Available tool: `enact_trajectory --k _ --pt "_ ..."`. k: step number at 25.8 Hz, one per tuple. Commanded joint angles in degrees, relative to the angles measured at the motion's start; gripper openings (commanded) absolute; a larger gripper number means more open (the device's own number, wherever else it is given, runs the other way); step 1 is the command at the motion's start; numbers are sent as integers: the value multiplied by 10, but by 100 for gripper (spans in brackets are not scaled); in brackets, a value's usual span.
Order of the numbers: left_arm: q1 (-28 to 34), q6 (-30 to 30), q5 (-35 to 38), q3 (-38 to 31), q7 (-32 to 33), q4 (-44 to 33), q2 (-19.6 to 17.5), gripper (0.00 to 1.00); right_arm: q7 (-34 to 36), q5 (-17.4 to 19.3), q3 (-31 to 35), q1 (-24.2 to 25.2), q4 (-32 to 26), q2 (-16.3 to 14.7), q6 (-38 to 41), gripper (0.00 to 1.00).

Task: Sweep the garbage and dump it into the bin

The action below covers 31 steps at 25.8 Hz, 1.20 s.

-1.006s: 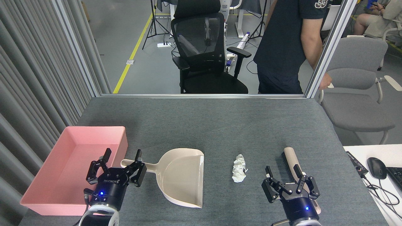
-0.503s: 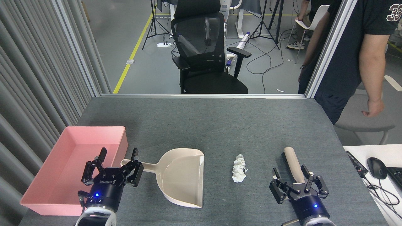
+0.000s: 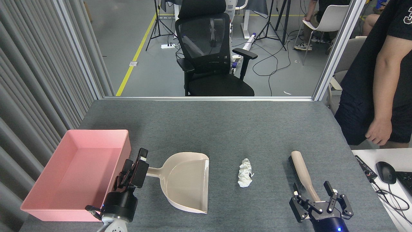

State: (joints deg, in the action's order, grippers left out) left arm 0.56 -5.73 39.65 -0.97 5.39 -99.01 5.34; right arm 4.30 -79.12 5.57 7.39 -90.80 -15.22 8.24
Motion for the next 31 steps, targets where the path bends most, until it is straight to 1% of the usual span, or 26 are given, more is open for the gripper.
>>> enact_trajectory --k 1,6,9,12,14,17,18,23,29,31 --pt "7 -2 -11 6 5 3 0 99 28 -1 16 25 -6 14 2 98" --pt "7 -2 -11 10 -4 26 0 99 29 -2 32 32 -4 15 -2 98" --pt "7 -1 -12 9 -6 46 0 99 26 -7 33 34 12 14 -3 98" --pt "6 -2 -15 9 -24 65 1 99 26 -8 33 34 28 15 -3 98" --pt "6 -6 -37 10 -24 75 1 99 27 -8 33 36 28 15 -3 98" --pt "6 -7 -93 10 -26 85 1 99 27 -8 33 37 30 14 -3 98" --pt "6 -8 -97 10 -27 87 1 99 27 -9 33 37 31 14 -3 98" --pt "6 -9 -98 10 -27 87 1 99 26 -10 33 39 31 13 -8 98" --pt "6 -9 -98 14 -27 88 1 99 26 -12 33 36 48 13 -11 98" --pt "6 -9 -98 14 -27 88 1 99 26 -20 32 37 48 14 -16 98"
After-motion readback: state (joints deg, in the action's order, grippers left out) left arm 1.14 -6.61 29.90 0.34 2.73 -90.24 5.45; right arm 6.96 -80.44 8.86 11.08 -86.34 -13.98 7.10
